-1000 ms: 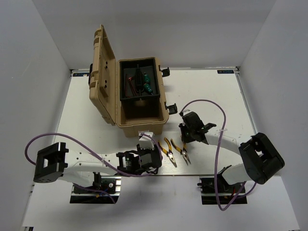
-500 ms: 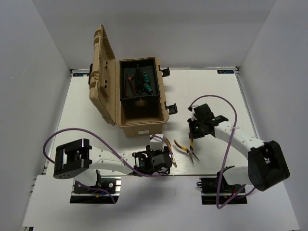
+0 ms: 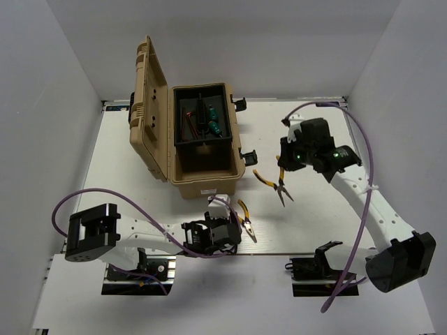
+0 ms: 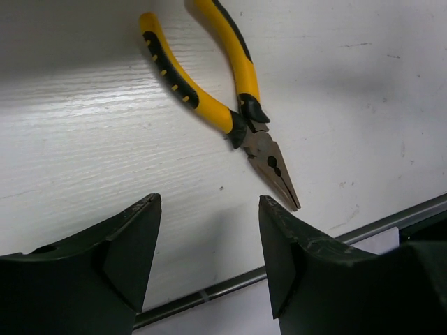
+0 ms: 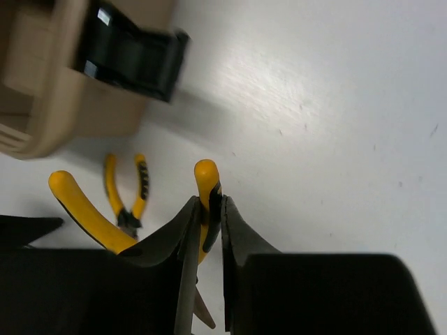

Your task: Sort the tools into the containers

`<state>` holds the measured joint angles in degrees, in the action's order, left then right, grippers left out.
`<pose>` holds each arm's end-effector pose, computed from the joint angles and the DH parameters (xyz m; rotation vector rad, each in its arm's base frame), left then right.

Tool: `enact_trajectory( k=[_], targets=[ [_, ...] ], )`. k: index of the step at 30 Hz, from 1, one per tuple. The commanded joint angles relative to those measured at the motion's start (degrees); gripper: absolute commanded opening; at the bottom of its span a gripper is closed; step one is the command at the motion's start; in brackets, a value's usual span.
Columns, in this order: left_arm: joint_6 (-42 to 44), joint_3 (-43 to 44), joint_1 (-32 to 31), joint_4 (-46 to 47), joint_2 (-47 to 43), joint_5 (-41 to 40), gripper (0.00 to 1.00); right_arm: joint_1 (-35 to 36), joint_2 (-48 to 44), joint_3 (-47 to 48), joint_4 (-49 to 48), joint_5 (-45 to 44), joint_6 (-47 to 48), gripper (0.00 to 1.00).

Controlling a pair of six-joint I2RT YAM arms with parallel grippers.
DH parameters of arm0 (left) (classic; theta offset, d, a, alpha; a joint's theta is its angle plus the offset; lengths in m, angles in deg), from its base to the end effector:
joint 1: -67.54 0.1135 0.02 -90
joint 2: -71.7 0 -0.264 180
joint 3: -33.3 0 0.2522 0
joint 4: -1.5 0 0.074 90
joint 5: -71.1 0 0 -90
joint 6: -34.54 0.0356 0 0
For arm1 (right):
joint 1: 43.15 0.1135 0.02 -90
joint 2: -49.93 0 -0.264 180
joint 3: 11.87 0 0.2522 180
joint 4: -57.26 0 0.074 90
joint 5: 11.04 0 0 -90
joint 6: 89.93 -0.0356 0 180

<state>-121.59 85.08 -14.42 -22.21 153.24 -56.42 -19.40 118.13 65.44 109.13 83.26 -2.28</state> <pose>0.0580 -0.2554 0.1673 0.0614 2.3149 -0.5154 0.2290 0.1037 0.3242 -0.4713 2.2877 0.3160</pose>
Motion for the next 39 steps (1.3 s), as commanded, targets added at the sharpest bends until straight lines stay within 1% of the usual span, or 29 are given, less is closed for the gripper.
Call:
enact_trajectory(
  k=[1, 3, 4, 5, 6, 7, 8, 9, 11, 12, 13, 14, 15, 18, 20, 24, 31, 34, 36, 37, 39],
  targets=[
    [-1.37, -1.37, -0.31, 0.29, -3.92, -2.12, 0.68, -0.19, 0.70, 10.85, -0.31, 7.62, 0.68, 0.00],
    [-1.90, -1.98, -0.31, -0.24, -3.93, -2.12, 0.68, 0.07, 4.37, 13.78, -1.10, 10.02, -1.59, 0.00],
    [-1.90, -1.98, -0.31, -0.24, -4.54, -2.64, 0.68, 0.24, 5.35, 18.06, -1.45, 12.38, -2.39, 0.00],
    [-1.90, -1.98, -0.31, -0.24, -4.55, -2.65, 0.68, 0.33, 6.66, 19.58, -2.59, 15.19, -4.05, 0.00],
    [-1.90, -1.98, -0.31, -0.24, -4.55, -2.65, 0.68, 0.51, 10.25, 20.81, -4.60, 17.13, -5.98, 0.00],
    [-1.90, -1.98, -0.31, -0.24, -4.55, -2.65, 0.68, 1.29, 11.67, 24.57, -5.32, 17.67, -7.39, 0.00],
    [-1.90, -1.98, -0.31, -0.24, -4.55, -2.65, 0.68, 1.48, 12.99, 25.82, -8.46, 19.07, -8.28, 0.00],
    [-2.42, -1.98, -0.31, -1.02, -3.76, -3.26, 0.68, 1.91, 16.83, 28.10, -9.97, 19.34, -11.07, 0.00],
    [-2.43, -0.14, -0.31, -2.52, -2.97, -3.79, 0.68, 2.70, 20.98, 30.05, -14.26, 21.27, -12.76, 0.00],
    [-2.95, 0.47, -0.31, -3.13, -1.92, -5.27, 0.68, 2.88, 23.61, 32.66, -15.16, 21.54, -13.46, 0.00],
    [-2.95, 1.00, -0.31, -3.14, -1.39, -5.81, 0.67, 3.14, 25.03, 33.39, -16.21, 21.81, -16.95, 0.00],
    [-3.56, 1.61, 0.21, -3.66, -1.38, -5.81, 0.67, 3.58, 27.40, 34.35, -19.18, 21.55, -17.77, 0.00],
    [-3.57, 1.62, 0.21, -3.67, -0.60, -6.42, 0.67, 3.76, 30.03, 37.67, -19.91, 21.20, -18.91, 0.00],
    [-4.18, 2.75, 0.21, -3.67, 0.55, -6.95, 0.67, 5.34, 35.67, 42.51, -20.79, 17.78, -19.54, 0.00],
    [-4.18, 3.29, 0.74, -4.72, 1.07, -7.56, 0.67, 7.00, 37.43, 42.97, -20.62, 16.10, -18.05, 0.00],
    [-4.71, 3.29, 0.74, -3.41, 1.60, -8.80, 0.67, 9.12, 38.76, 39.47, -21.67, 15.04, -16.64, 0.00],
    [-4.71, 6.36, 1.27, -2.88, 4.94, -9.33, 0.67, 11.76, 36.83, 36.21, -21.85, 14.34, -14.44, 0.00],
    [-4.71, 6.36, 1.27, -2.35, 4.95, -9.33, 0.67, 13.25, 36.82, 36.12, -21.15, 13.02, -13.74, 0.00],
    [-4.71, 5.66, 1.27, -1.65, 4.34, -9.33, 0.67, 13.78, 36.65, 34.28, -21.23, 11.62, -12.77, 0.00],
    [-4.71, 5.14, 1.27, -1.04, 4.33, -9.33, 0.67, 14.13, 36.30, 33.66, -21.32, 11.44, -12.51, 0.15],
    [-4.71, 5.13, 1.88, -1.03, 4.33, -9.33, 0.67, 14.13, 35.25, 32.61, -20.79, 11.52, -11.89, 0.34]
  ],
)
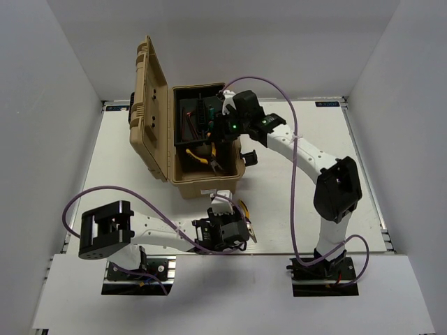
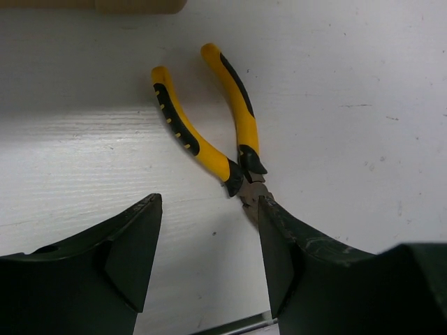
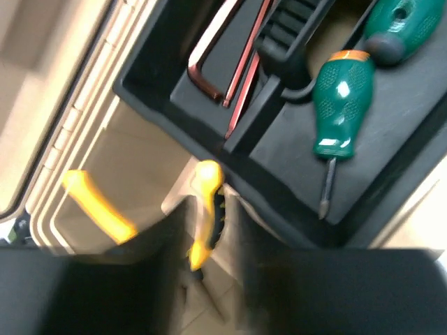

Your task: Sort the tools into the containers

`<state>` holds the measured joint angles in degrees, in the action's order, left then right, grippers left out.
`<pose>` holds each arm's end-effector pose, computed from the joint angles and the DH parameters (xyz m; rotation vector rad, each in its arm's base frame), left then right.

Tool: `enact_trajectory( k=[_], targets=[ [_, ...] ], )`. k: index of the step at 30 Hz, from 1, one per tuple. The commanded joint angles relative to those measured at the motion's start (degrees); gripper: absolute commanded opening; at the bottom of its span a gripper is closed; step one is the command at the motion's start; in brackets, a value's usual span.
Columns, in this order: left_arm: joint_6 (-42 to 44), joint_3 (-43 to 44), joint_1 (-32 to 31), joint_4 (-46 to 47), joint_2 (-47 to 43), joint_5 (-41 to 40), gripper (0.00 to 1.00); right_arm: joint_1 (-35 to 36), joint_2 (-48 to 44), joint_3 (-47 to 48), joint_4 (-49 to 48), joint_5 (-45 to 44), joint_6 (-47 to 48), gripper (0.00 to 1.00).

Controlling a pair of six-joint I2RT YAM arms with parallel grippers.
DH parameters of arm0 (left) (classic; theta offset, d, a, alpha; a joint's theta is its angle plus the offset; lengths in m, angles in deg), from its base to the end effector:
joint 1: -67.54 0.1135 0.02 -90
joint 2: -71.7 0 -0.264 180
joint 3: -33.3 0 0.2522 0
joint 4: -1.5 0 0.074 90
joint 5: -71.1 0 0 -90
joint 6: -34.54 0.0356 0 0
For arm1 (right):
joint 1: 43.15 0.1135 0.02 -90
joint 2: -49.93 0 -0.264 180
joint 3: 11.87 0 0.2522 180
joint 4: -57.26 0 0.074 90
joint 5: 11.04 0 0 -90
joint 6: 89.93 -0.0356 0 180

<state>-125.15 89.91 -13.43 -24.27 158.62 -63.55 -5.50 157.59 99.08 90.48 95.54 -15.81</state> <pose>0.0685 -0.2716 0.1674 -0.0584 2.2345 -0.4237 0.3466 0.2802 0.3256 -0.5924 2.1074 0.8517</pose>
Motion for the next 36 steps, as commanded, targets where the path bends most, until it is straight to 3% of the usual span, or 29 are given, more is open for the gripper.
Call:
enact_trajectory(
  k=[1, 4, 6, 8, 12, 16, 21, 26, 28, 32, 36],
  targets=[
    [-1.15, 0.83, 0.90, 1.55, -1.04, -2.20, 0.67, 0.15, -5.25, -1.30, -1.80, -0.50, 2.60, 0.49],
    [-1.15, 2.94, 1.96, 1.02, 1.93, -2.73, 0.67, -0.30, -9.81, -1.56, 1.61, -1.98, 6.62, 0.58],
    [-1.15, 4.86, 3.53, -0.82, 3.69, -2.73, 0.66, -0.91, -13.67, -3.05, 3.03, -6.78, 8.40, 0.58],
    [-1.94, 5.40, 4.59, -2.05, 5.89, -1.24, 0.64, -2.13, -17.64, -5.59, 6.45, -11.01, 11.03, 0.46],
    [-2.56, 6.71, 7.66, -2.05, 7.91, 1.04, 0.61, -5.47, -31.75, -21.54, 5.77, -15.61, 14.02, 0.21],
    [-2.56, 10.14, 9.07, -5.65, 11.59, 2.89, 0.57, -9.25, -42.52, -35.88, 5.93, -16.22, 14.04, 0.20],
    [-2.56, 16.11, 9.60, -10.47, 17.23, 5.26, 0.56, -12.68, -48.85, -43.91, 6.82, -14.57, 11.23, 0.18],
    [-2.56, 19.64, 7.85, -15.15, 20.22, 6.93, 0.36, -14.44, -50.44, -44.46, 6.90, -13.24, 9.82, 0.17],
    [-2.56, 17.29, 7.32, -15.15, 20.22, 9.83, 0.33, -15.41, -50.88, -44.28, 7.08, -12.80, 9.46, 0.17],
    [-3.17, 12.26, 5.30, -14.36, 17.86, 12.82, 0.15, -16.82, -52.19, -44.89, 7.08, -11.31, 8.76, 0.17],
    [-2.30, 12.69, 2.49, -16.90, 17.06, 12.83, 0.12, -17.87, -53.08, -45.94, 6.64, -10.17, 8.06, 0.17]
  ],
)
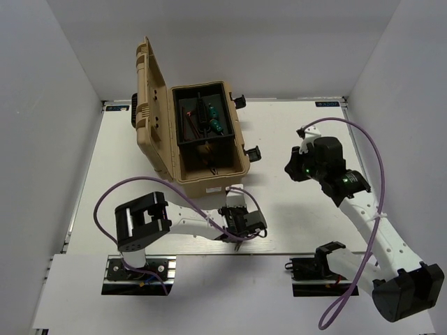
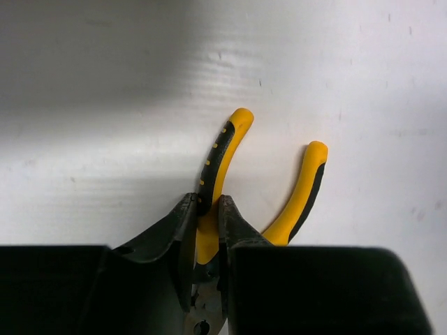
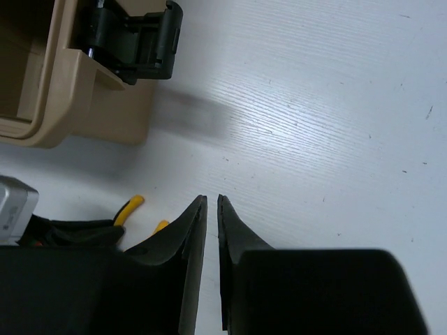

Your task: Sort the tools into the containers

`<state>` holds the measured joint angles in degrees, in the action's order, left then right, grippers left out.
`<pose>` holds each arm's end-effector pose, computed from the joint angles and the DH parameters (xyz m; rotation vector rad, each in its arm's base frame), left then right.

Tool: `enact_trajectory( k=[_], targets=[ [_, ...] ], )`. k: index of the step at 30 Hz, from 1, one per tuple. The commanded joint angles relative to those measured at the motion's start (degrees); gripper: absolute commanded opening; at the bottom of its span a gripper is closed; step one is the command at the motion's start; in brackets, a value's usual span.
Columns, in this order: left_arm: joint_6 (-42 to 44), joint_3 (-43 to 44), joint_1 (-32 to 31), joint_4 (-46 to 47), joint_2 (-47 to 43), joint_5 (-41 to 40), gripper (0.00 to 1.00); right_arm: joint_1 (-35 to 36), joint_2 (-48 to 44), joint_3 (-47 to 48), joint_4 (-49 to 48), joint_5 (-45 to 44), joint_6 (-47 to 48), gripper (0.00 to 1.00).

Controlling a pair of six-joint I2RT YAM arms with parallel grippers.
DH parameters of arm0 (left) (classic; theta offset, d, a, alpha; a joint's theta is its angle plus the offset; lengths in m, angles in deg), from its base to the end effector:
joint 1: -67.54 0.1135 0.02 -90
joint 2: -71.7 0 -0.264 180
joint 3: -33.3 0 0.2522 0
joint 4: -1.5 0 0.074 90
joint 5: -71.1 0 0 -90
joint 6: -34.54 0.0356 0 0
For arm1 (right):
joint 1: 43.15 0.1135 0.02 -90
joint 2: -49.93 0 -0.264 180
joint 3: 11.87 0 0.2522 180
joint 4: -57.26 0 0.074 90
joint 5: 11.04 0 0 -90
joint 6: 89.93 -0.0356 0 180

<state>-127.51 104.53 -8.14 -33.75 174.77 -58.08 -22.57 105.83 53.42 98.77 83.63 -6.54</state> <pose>0.1043 -0.3176 0.1440 -0.0958 2.3759 -0.2271 0.1989 0.0778 0.3150 -0.3097 2.1290 0.3648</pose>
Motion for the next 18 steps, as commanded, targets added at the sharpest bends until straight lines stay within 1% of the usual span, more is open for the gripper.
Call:
enact_trajectory(
  k=[1, 2, 3, 7, 10, 18],
  targets=[
    [0.94, -0.79, -2.81, -7.94, 0.91, 7.36, 0.09, -1.32, -1.67, -0.37, -1.56, 1.92, -1.12, 0.17],
    [1.64, -0.09, -3.68, -9.08, 1.52, 7.36, 0.06, -1.68, -2.02, -0.46, -1.47, 2.01, -1.30, 0.17],
    [3.39, 0.70, -4.21, -9.61, 1.52, 6.75, 0.00, -2.20, -2.02, -0.46, -1.47, 2.36, -1.30, 0.17],
    [7.79, 5.44, -7.10, -11.46, 1.52, 4.38, 0.00, -3.18, -3.07, -0.64, -1.12, 2.63, -1.47, 0.17],
    [10.78, 8.17, -8.60, -12.52, -0.49, 0.79, 0.00, -4.23, -3.60, -1.51, -1.47, 3.07, -1.56, 0.17],
    [19.13, 13.00, -9.13, -11.11, -9.72, -3.44, 0.00, -6.60, -4.48, -2.40, -1.91, 3.68, -2.09, 0.17]
  ],
)
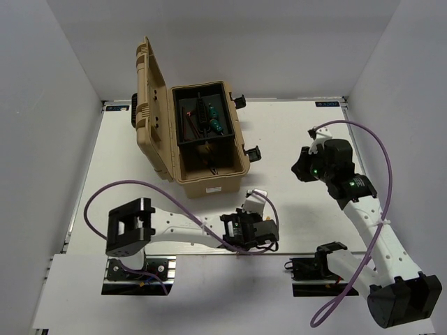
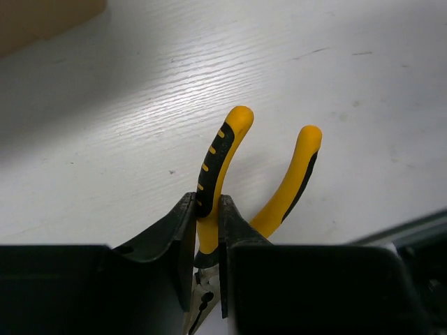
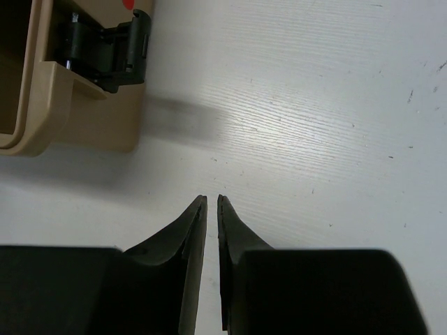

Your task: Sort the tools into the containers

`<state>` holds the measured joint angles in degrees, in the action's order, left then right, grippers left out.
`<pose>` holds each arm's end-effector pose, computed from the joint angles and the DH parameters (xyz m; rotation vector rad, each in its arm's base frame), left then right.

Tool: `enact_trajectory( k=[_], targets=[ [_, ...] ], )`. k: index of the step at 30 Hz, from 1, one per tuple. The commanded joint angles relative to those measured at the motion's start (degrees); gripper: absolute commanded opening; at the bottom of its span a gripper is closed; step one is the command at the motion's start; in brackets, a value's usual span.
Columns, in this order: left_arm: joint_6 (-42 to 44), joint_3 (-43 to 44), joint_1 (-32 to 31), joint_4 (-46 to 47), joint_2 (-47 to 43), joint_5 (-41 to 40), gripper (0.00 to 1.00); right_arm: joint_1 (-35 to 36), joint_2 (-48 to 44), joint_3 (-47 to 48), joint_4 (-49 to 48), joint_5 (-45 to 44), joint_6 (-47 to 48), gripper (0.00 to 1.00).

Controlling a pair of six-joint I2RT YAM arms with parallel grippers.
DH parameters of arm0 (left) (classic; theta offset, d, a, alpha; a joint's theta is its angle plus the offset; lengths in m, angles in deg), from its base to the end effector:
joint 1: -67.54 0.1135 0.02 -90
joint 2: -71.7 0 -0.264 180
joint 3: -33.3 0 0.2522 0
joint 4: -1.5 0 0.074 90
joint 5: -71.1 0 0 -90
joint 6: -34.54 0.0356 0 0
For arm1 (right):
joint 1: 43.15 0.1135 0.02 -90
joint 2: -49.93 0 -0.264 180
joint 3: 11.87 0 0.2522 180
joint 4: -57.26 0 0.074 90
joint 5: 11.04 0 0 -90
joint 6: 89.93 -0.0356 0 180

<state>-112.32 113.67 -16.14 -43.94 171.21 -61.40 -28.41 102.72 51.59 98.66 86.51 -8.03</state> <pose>0.0619 -0.3402 0.2006 0.3369 2.2819 -0.1862 0.1943 0.0560 0.3146 -0.2025 2.1150 0.3765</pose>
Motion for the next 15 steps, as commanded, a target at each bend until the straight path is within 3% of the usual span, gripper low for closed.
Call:
enact_trajectory(
  k=[1, 6, 15],
  targets=[
    [6.13, 4.49, -1.74, -0.32, -7.99, -0.65, 0.00, -1.03, -1.55, -0.65, -1.71, 0.80, -0.60, 0.17],
    [11.85, 7.74, -2.28, 2.06, -13.70, -2.24, 0.00, -2.17, -1.99, -1.70, -2.06, 1.15, -0.78, 0.17],
    [18.61, 8.72, 1.92, 2.23, -24.26, -18.82, 0.00, -3.84, -2.44, -3.37, -2.50, 2.38, -0.96, 0.17]
  ],
)
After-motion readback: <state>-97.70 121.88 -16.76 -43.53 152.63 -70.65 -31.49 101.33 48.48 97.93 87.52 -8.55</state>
